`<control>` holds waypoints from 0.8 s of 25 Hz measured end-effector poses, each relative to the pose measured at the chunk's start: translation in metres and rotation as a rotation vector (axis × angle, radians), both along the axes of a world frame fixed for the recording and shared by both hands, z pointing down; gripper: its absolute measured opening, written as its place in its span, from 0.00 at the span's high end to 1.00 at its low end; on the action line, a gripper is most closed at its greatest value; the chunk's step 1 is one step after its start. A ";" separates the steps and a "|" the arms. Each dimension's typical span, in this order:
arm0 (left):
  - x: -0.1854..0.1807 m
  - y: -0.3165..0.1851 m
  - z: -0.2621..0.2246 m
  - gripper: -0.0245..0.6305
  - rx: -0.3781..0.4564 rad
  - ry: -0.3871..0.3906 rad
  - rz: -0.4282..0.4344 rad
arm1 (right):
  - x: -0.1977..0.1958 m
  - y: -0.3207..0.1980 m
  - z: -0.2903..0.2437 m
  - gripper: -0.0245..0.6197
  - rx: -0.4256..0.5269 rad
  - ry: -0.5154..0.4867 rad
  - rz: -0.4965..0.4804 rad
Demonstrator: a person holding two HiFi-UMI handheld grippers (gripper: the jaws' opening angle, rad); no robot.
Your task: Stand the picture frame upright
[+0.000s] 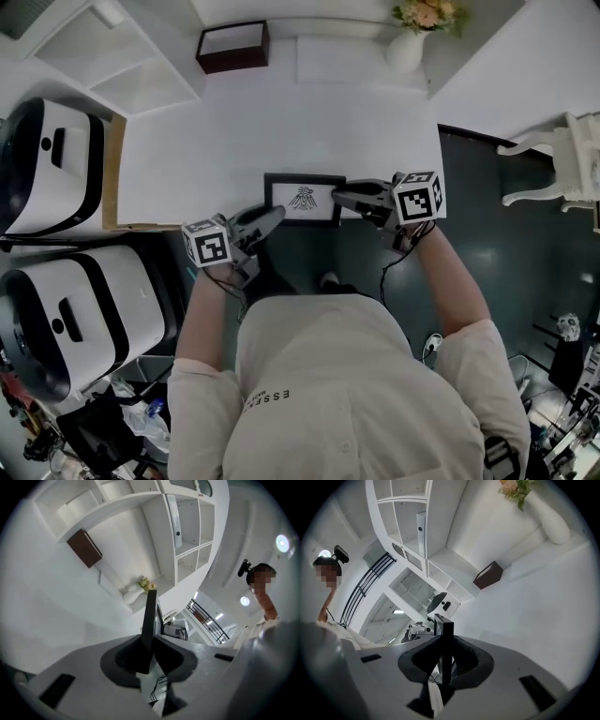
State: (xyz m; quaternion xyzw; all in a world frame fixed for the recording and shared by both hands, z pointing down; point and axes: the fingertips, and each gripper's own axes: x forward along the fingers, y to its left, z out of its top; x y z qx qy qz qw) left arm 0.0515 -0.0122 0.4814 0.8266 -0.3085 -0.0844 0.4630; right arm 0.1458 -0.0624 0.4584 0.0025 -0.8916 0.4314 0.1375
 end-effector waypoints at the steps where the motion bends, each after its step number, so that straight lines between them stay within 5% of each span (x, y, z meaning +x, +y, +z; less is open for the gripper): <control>1: -0.012 -0.003 -0.002 0.86 0.003 0.000 0.008 | -0.012 -0.003 -0.001 0.83 0.004 0.005 0.000; 5: -0.066 -0.021 -0.008 0.86 0.017 -0.013 0.045 | -0.064 -0.018 -0.007 0.83 0.017 0.009 0.027; 13: -0.177 -0.068 -0.014 0.84 0.084 -0.160 0.116 | -0.171 -0.057 -0.017 0.83 0.082 0.045 0.106; 20: -0.253 -0.104 0.001 0.83 0.057 -0.237 0.110 | -0.247 -0.092 -0.006 0.83 0.135 0.110 0.124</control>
